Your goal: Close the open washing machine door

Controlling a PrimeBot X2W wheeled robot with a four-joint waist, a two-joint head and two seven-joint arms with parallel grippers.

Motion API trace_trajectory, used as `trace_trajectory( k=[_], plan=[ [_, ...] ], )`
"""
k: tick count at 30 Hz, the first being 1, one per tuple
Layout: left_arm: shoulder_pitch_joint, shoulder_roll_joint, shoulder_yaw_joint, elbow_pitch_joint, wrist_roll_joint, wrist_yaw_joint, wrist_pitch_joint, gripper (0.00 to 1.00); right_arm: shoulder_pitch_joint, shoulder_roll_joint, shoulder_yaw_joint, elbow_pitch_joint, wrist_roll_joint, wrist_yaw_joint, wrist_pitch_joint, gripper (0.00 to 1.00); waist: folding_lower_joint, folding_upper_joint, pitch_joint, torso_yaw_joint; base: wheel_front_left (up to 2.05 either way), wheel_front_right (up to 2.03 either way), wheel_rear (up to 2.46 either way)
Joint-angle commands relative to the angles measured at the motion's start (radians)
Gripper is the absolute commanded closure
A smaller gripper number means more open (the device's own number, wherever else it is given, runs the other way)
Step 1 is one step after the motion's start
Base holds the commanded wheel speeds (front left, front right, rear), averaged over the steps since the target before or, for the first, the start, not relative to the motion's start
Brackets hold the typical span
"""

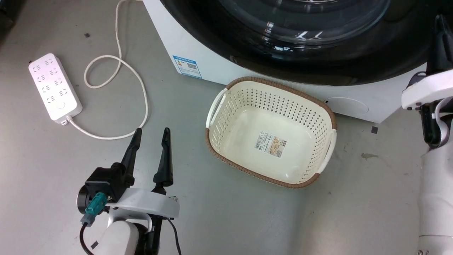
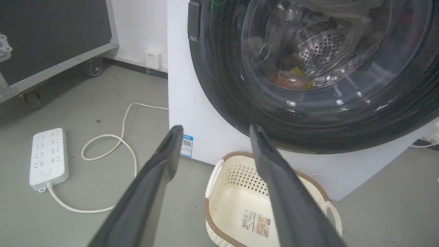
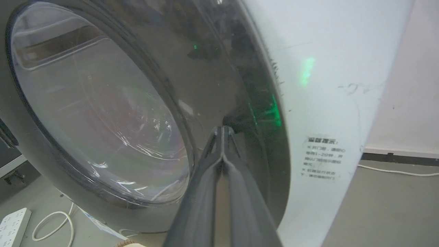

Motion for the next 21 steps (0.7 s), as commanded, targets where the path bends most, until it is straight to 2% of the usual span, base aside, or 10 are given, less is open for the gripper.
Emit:
trace_trajectory(
  k=[1, 7, 11, 17, 21],
  plan=[
    [-0.005, -0.005, 0.006, -0.002, 0.007, -0.005, -0.005, 0.0, -0.024, -0.01, -0.005, 0.001, -0.008, -0.001, -0.004, 1.0, -0.0001, -0.0001, 0.0, 0.001, 0.0, 0.0, 0.0],
    [0.005, -0.013, 0.021, 0.007, 0.017, -0.013, -0.005, 0.0, -0.032, -0.013, -0.015, 0.011, -0.005, -0.001, -0.021, 1.0, -0.0001, -0.0001, -0.017, -0.006, 0.0, 0.0, 0.0],
    [0.016, -0.013, 0.035, 0.018, 0.023, -0.02, -0.005, 0.0, 0.007, -0.009, -0.003, 0.0, 0.013, -0.001, -0.049, 1.0, -0.0001, -0.0001, -0.073, -0.027, 0.0, 0.0, 0.0],
    [0.055, -0.005, 0.066, 0.029, 0.033, -0.026, -0.005, 0.0, 0.124, 0.002, 0.023, -0.065, 0.042, -0.001, -0.078, 1.0, -0.0001, -0.0001, -0.193, -0.095, 0.0, 0.0, 0.0],
    [0.088, 0.002, 0.086, 0.029, 0.04, -0.027, -0.005, 0.0, 0.222, 0.005, 0.078, -0.103, 0.074, -0.001, -0.084, 1.0, -0.0001, -0.0001, -0.269, -0.156, 0.0, 0.0, 0.0]
  ],
)
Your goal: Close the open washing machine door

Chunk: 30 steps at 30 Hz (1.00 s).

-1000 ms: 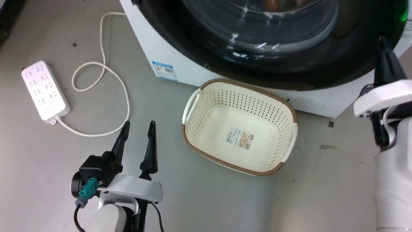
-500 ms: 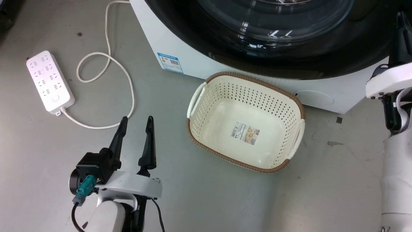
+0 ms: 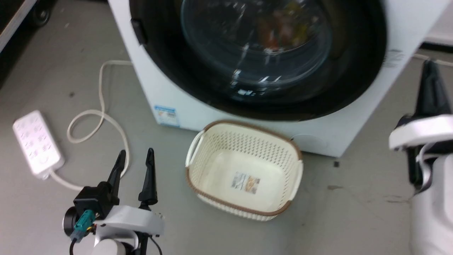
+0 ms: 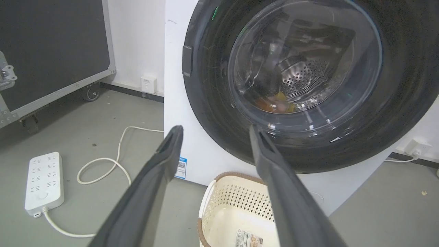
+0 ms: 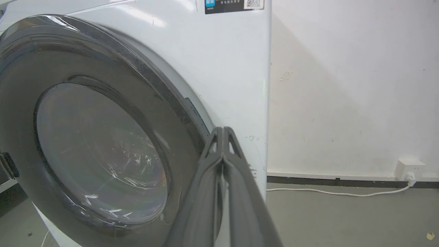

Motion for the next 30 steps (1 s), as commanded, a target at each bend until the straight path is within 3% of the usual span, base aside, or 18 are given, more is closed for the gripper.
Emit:
trace_trajectory(
  k=[1, 12, 30],
  plan=[
    [0.017, 0.002, 0.006, -0.002, 0.009, 0.0, -0.005, 0.0, 0.046, 0.003, 0.027, -0.014, 0.026, -0.001, -0.007, 1.0, 0.0003, 0.0, -0.081, -0.077, 0.0, 0.0, 0.0],
    [0.088, 0.021, 0.025, -0.022, 0.029, 0.01, -0.005, 0.0, 0.306, 0.003, 0.157, -0.117, 0.116, -0.001, 0.018, 1.0, 0.0003, 0.0, -0.174, -0.178, 0.0, 0.0, 0.0],
    [0.129, 0.029, -0.013, -0.025, 0.027, 0.022, 0.063, 0.0, 0.631, 0.003, 0.268, -0.295, 0.145, -0.001, 0.098, 1.0, 0.0003, 0.0, -0.223, -0.145, 0.0, 0.0, 0.0]
  ],
)
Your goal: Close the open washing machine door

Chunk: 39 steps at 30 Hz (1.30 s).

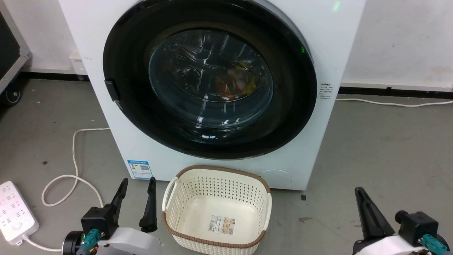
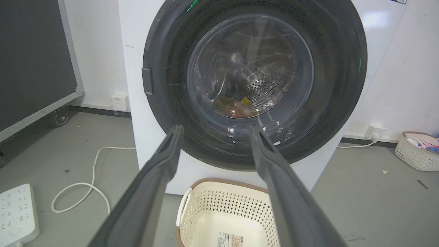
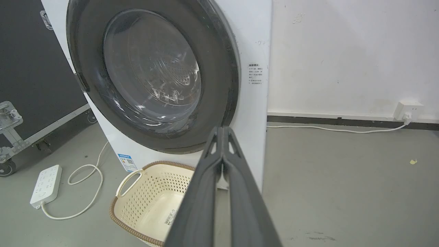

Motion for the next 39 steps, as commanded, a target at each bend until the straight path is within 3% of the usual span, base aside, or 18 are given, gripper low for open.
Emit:
trace_trajectory(
  k=[1, 4, 5, 6, 7, 34, 35, 39],
  plan=[
    [0.015, 0.003, 0.0, -0.003, -0.006, 0.004, 0.002, 0.0, 0.017, 0.001, -0.001, -0.01, 0.011, -0.001, 0.005, 1.0, 0.0, 0.0, -0.001, 0.001, 0.0, 0.0, 0.0],
    [0.018, 0.003, -0.002, -0.004, -0.01, 0.006, 0.006, 0.0, 0.035, 0.001, -0.004, -0.026, 0.02, -0.001, 0.017, 1.0, 0.0, 0.0, -0.002, 0.002, 0.0, 0.0, 0.0],
    [0.018, 0.003, -0.003, -0.004, -0.011, 0.006, 0.008, 0.0, 0.039, 0.001, -0.005, -0.029, 0.023, -0.001, 0.021, 0.89, 0.0, 0.0, -0.002, 0.002, 0.0, 0.0, 0.0],
    [0.018, 0.003, -0.004, -0.004, -0.012, 0.007, 0.009, 0.0, 0.041, 0.001, -0.008, -0.032, 0.026, -0.001, 0.024, 0.41, 0.0, 0.0, -0.002, 0.002, 0.0, 0.0, 0.0],
    [0.018, 0.003, -0.005, -0.004, -0.014, 0.006, 0.011, 0.0, 0.044, 0.001, -0.012, -0.033, 0.03, -0.001, 0.027, 0.0, 0.0, 0.0, -0.002, 0.002, 0.0, 0.0, 0.0],
    [-0.001, 0.014, -0.016, -0.002, -0.045, 0.006, 0.013, 0.0, 0.033, 0.001, 0.001, -0.032, 0.04, -0.001, 0.034, 0.0, 0.0, 0.0, 0.007, 0.003, 0.0, 0.0, 0.0],
    [0.008, 0.009, -0.014, -0.003, -0.043, 0.001, 0.013, 1.0, 0.032, 0.0, 0.0, -0.034, 0.038, 0.0, 0.036, 1.0, 0.0001, 0.0, 0.007, 0.003, 0.0, 0.0, 0.0],
    [0.008, 0.008, -0.013, -0.004, -0.041, -0.001, 0.014, 1.0, 0.032, 0.0, -0.001, -0.034, 0.037, 0.0, 0.037, 1.0, 0.0001, 0.0, 0.008, 0.003, 0.0, 0.0, 0.0]
  ],
)
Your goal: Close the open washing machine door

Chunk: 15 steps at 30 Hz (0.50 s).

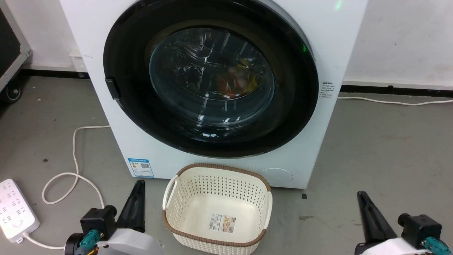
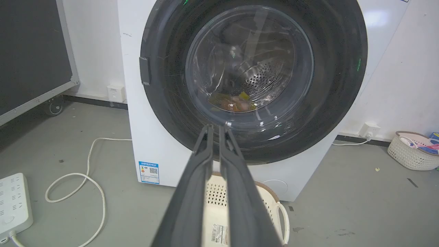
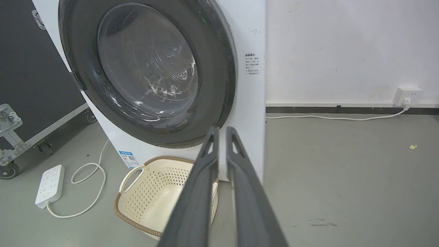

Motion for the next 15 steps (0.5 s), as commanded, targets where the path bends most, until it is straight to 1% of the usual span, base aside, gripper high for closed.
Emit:
trace_trajectory(
  k=[1, 15],
  plan=[
    [0.0, -0.002, 0.002, -0.002, 0.005, -0.001, 0.003, 1.0, -0.001, 0.0, 0.0, -0.001, -0.003, 0.0, 0.002, 1.0, 0.0001, 0.0, 0.001, 0.0, 0.0, 0.0, 0.0],
    [0.003, -0.017, 0.022, -0.017, 0.05, -0.007, 0.026, 1.0, -0.011, 0.0, 0.002, -0.008, -0.027, 0.0, 0.015, 1.0, 0.0001, 0.0, 0.008, 0.003, 0.0, 0.0, 0.0]
  ],
)
